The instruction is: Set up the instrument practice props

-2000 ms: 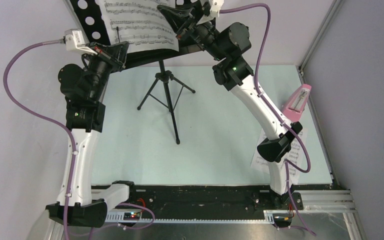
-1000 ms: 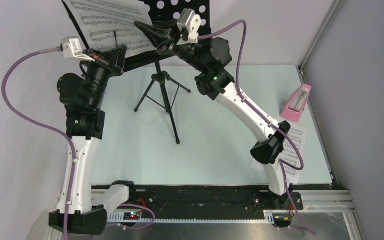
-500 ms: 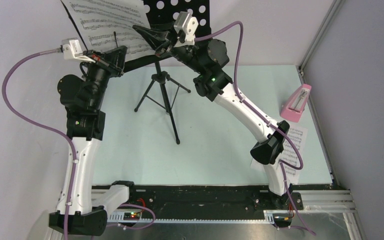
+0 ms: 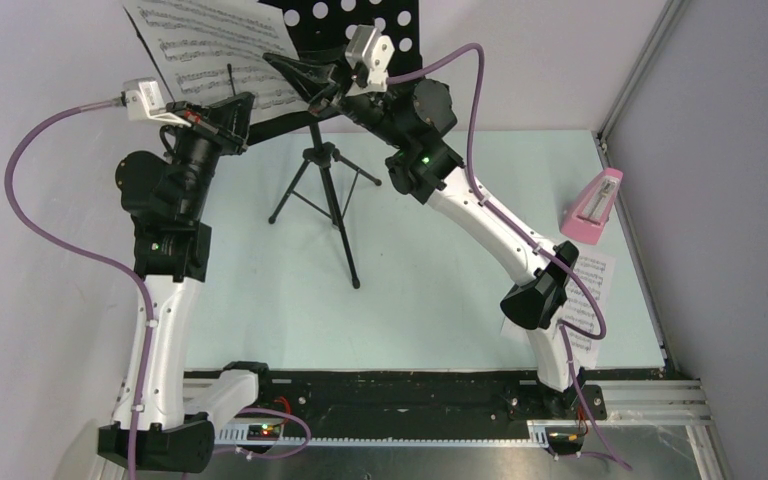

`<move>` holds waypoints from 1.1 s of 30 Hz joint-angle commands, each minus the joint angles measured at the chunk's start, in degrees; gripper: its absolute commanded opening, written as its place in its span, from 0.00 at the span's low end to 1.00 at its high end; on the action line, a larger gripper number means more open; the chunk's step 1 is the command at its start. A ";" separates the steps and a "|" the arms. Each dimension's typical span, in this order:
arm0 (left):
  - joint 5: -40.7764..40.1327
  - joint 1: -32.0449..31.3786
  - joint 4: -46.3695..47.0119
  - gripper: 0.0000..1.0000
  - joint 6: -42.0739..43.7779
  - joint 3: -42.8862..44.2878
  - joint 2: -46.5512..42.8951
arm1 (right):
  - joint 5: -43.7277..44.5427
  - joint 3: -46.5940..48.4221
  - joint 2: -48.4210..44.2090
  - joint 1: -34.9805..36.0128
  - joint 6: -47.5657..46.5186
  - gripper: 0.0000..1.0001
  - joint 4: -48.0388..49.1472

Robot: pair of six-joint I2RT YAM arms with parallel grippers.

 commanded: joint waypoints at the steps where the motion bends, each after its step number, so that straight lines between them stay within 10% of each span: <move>1: 0.79 0.22 -1.35 0.00 -0.34 -0.86 -1.07 | -0.47 -0.29 0.40 0.34 -0.84 0.00 0.84; 33: 0.74 0.22 -1.41 0.00 -0.52 -0.87 -1.04 | 0.82 -0.20 0.83 0.12 5.13 0.00 4.89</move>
